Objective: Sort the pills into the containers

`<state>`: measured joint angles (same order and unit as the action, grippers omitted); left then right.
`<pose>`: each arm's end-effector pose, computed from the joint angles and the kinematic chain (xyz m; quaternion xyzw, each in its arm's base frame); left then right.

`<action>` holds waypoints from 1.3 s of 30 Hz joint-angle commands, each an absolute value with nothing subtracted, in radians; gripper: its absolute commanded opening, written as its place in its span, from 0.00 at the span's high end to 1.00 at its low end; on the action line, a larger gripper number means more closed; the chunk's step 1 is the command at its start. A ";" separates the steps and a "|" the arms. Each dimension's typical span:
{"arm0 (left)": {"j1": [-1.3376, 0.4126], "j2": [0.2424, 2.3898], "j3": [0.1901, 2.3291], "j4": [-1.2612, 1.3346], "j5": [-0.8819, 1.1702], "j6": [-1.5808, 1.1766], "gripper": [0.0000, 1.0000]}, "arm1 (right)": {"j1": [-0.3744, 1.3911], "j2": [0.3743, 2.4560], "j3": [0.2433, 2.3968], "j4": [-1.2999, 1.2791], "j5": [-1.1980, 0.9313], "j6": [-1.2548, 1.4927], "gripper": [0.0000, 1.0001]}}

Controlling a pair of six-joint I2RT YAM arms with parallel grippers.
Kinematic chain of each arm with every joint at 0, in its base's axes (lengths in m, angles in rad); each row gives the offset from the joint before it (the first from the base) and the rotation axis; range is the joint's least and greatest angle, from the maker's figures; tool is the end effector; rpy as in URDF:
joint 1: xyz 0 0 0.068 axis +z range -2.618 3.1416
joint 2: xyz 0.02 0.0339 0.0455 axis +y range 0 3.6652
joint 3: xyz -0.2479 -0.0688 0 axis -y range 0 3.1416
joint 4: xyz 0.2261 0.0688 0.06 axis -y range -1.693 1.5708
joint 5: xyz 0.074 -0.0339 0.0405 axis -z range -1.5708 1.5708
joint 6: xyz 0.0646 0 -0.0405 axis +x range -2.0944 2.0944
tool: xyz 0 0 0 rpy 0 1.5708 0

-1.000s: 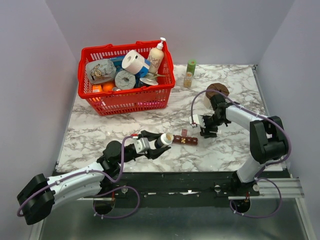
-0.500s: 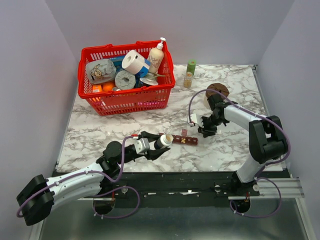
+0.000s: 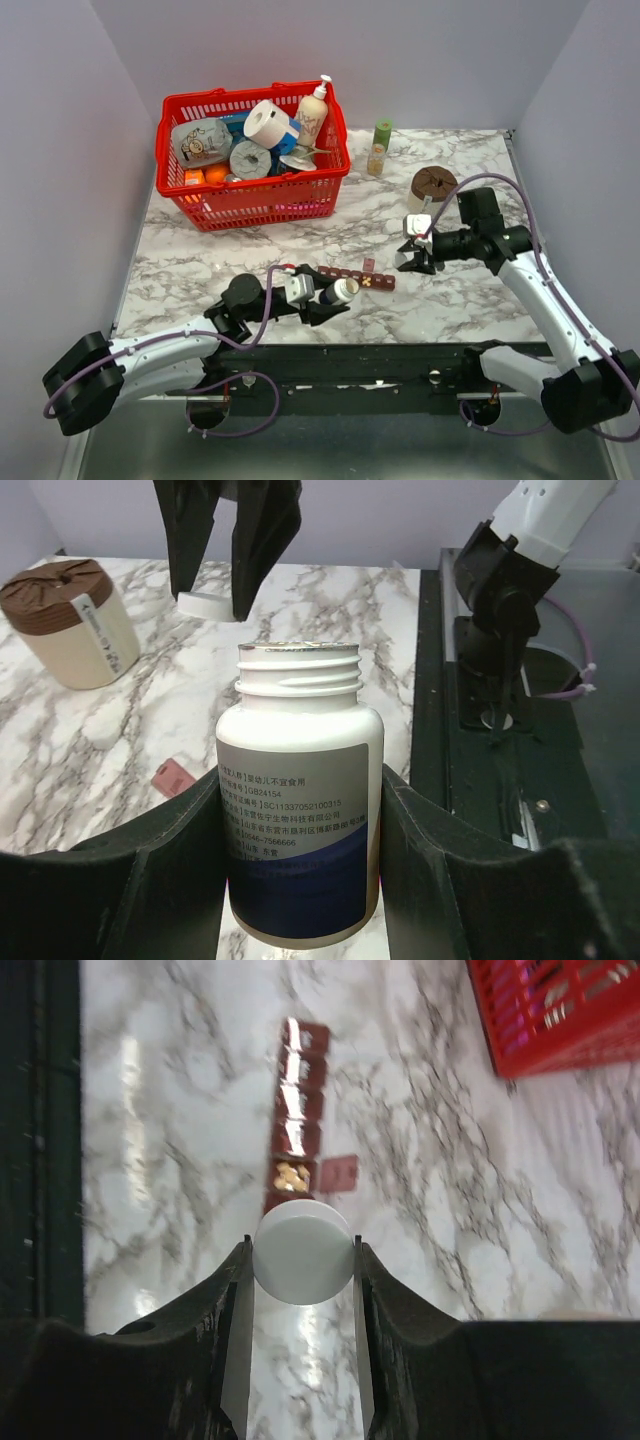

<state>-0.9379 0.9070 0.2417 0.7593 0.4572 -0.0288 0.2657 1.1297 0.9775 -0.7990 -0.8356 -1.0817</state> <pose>0.1033 -0.1891 0.2288 0.4384 0.5154 -0.4698 0.5669 0.1948 0.1027 0.2672 -0.6397 0.6031 0.2442 0.4091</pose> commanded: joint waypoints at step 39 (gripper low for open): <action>-0.968 1.034 0.403 0.663 0.653 -0.087 1.00 | 0.491 1.048 1.005 -0.986 -1.058 -1.060 0.78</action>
<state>-0.9581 1.0290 0.3710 0.6540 0.6170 -0.0910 0.4706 1.0660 1.0241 -1.0035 -1.0626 -1.0683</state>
